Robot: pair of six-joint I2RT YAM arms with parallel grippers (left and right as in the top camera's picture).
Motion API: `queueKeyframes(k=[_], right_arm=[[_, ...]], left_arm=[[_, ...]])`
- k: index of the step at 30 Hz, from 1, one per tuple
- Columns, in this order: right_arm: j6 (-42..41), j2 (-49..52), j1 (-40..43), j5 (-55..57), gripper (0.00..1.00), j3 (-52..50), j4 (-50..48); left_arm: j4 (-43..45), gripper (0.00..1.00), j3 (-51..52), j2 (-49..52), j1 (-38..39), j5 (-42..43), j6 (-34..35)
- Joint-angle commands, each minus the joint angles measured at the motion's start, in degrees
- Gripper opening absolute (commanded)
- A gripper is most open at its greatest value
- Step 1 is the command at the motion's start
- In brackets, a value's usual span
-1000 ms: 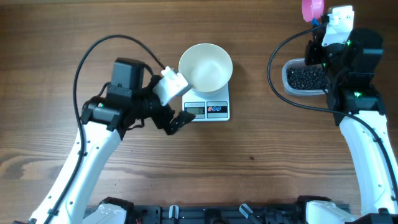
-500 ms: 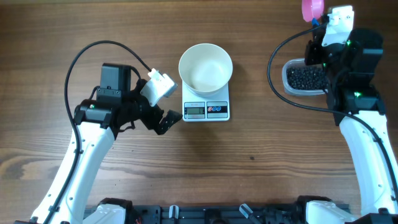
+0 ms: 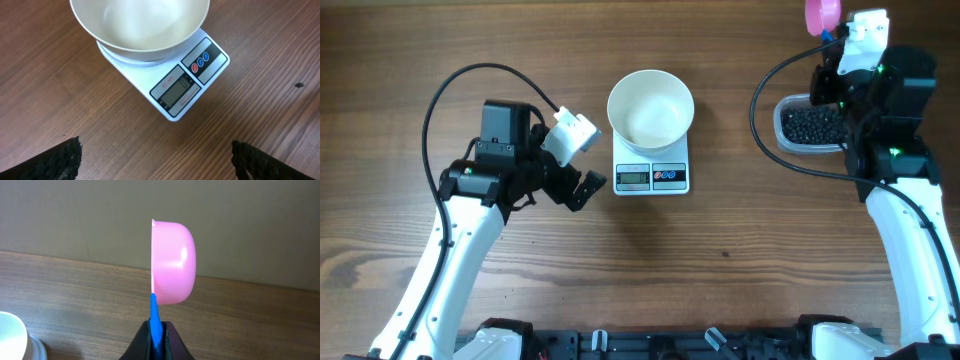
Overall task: Scoop item into bowl and weigh 150g on scale
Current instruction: 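Move the held scoop with the right gripper over the bean tub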
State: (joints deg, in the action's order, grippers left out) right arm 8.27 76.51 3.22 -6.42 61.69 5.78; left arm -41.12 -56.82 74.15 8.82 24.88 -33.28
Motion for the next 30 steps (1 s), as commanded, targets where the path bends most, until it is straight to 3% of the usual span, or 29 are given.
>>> queueKeyframes(k=[1, 30], right_arm=[[0.8, 0.4, 0.2, -1.1, 0.04, 1.2, -0.2], [2.3, 0.4, 0.2, -1.1, 0.04, 1.2, -0.2]], left_arm=[[0.7, 1.0, 0.4, -0.2, -0.3, -0.3, 0.7], [0.8, 1.0, 0.4, -0.2, -0.3, -0.3, 0.7]])
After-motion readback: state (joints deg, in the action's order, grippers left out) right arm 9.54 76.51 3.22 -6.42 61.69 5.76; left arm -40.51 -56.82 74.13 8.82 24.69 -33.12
